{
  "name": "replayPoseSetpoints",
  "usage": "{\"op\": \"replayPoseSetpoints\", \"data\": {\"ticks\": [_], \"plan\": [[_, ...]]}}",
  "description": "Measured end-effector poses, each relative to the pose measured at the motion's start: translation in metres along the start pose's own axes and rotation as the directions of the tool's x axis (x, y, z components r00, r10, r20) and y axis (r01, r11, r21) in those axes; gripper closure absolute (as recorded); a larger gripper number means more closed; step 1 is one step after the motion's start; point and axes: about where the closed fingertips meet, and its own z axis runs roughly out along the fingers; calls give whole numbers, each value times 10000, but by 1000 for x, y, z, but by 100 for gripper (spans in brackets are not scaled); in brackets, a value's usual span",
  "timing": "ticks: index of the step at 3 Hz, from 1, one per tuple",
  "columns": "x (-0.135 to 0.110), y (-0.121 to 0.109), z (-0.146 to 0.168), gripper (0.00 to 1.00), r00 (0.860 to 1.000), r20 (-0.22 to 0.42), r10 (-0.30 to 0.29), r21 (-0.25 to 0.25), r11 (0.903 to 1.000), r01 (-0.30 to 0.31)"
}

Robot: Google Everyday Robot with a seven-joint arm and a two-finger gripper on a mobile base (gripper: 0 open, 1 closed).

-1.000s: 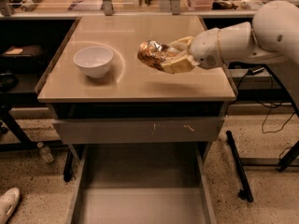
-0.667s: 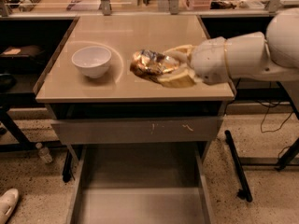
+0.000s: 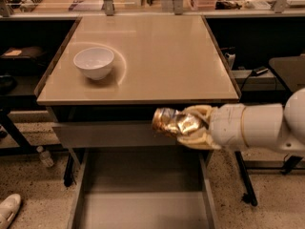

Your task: Place orange can into top drawer

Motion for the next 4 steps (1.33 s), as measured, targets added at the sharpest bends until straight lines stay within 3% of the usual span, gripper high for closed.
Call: {"op": "replayPoseSetpoints", "data": {"ticks": [1, 2, 3, 4], "plan": [[75, 36, 34, 100, 9943, -550, 913, -106, 9957, -920], [125, 73, 70, 100, 9820, -1079, 1549, -579, 9851, -1617], [125, 73, 70, 100, 9820, -1079, 1549, -579, 9851, -1618], [142, 81, 89, 100, 9750, -1283, 1816, -810, 9779, -1928]]}}
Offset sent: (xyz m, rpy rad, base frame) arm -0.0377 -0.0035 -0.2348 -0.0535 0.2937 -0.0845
